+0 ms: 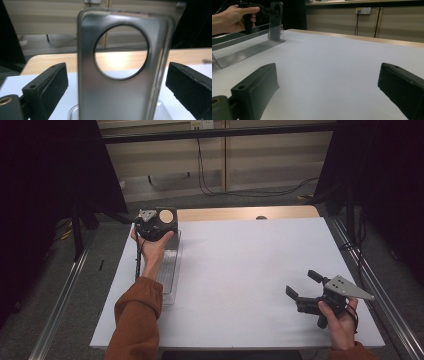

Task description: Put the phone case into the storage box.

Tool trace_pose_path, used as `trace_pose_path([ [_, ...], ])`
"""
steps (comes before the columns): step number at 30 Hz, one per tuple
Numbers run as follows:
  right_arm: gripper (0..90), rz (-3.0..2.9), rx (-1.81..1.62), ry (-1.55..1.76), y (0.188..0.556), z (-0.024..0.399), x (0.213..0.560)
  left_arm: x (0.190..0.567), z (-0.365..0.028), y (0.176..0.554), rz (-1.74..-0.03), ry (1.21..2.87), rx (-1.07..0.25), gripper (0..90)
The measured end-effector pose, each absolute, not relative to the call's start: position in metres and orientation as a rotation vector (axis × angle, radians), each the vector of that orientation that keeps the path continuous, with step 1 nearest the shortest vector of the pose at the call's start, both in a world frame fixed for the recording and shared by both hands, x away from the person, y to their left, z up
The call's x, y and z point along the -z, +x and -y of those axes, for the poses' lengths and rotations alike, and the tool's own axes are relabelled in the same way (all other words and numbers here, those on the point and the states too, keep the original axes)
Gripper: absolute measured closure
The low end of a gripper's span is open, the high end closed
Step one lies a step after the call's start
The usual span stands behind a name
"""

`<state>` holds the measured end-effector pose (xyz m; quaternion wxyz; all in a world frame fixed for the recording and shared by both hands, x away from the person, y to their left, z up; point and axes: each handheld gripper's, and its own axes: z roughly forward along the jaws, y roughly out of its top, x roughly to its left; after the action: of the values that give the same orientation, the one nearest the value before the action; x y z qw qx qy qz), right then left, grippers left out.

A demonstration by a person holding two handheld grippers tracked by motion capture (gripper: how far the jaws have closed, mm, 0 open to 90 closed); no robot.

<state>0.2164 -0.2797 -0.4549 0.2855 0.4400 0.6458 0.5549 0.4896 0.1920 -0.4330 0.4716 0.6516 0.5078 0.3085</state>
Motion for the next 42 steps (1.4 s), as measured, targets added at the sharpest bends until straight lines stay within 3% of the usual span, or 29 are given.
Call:
trace_pose_path([
  [8, 2.3, -1.732, -1.487, 1.171, 0.216, 0.281, 0.455, 0.438, -0.186, 0.493, -1.259, 1.612, -0.797, 4.1],
  [24, 2.3, -1.733, -1.485, 1.18, 0.217, 0.282, 0.457, 0.43, -0.198, 0.488, -1.218, 1.628, -0.708, 2.1],
  [42, 2.3, -1.725, -1.483, 1.201, 0.213, 0.287, 0.458, 0.434, -0.185, 0.499, -1.179, 1.65, -0.774, 2.4],
])
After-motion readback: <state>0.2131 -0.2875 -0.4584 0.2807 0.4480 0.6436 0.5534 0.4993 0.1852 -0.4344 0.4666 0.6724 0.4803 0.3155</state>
